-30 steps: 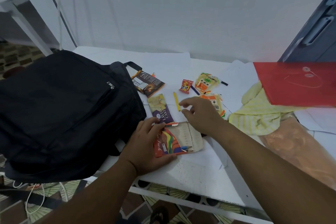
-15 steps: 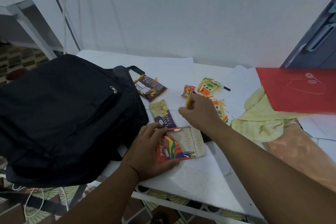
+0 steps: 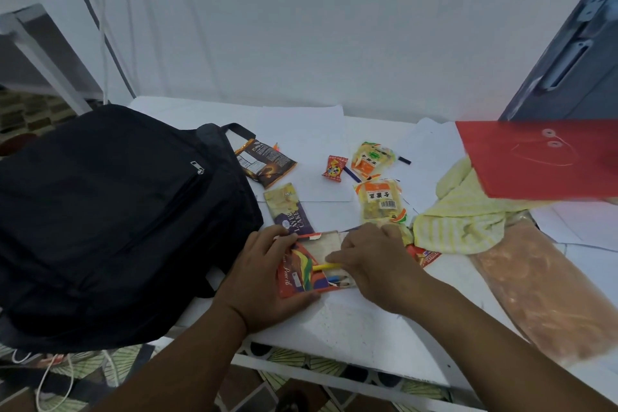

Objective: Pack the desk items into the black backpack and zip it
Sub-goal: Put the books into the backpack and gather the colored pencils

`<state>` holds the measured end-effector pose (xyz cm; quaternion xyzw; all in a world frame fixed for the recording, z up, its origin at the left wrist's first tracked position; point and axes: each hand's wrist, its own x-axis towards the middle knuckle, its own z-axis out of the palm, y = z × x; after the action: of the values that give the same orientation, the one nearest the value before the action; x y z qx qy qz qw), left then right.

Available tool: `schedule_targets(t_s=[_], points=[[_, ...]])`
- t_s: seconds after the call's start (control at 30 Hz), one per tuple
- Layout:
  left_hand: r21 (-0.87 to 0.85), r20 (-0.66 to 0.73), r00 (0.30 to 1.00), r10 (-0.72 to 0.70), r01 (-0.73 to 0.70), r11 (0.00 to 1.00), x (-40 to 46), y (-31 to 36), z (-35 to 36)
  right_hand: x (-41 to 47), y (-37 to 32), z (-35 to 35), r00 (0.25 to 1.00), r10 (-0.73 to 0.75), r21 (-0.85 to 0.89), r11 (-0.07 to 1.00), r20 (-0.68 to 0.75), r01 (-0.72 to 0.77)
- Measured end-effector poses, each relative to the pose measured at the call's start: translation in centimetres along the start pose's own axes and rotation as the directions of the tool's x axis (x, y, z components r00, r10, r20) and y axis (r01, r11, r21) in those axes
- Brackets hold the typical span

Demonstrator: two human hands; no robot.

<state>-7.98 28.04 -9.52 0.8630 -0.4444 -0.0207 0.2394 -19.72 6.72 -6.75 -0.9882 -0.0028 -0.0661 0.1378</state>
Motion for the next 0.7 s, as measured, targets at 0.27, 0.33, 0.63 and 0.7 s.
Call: schedule_targets(t_s=[0.27, 0.33, 0.63, 0.7], points=[[-0.003, -0.008, 1.0, 0.003, -0.003, 1.0, -0.1, 0.0, -0.1, -1.2, 0.8, 0.6, 0.991, 0.102, 0.098, 0.991, -0.085, -0.093], [-0.001, -0.003, 1.0, 0.0, 0.0, 1.0, -0.1, 0.0, -0.1, -1.1, 0.7, 0.7, 0.99, 0.105, 0.072, 0.993, -0.093, -0.098], [-0.011, -0.003, 1.0, -0.003, 0.003, 1.0, 0.0, 0.0, -0.1, -0.9, 0.2, 0.8, 0.992, 0.081, 0.059, 0.995, -0.097, -0.076], [-0.01, -0.003, 1.0, -0.007, 0.007, 1.0, 0.0, 0.0, -0.1, -0.9, 0.0, 1.1, 0.99, 0.029, 0.076, 0.997, -0.137, -0.019]])
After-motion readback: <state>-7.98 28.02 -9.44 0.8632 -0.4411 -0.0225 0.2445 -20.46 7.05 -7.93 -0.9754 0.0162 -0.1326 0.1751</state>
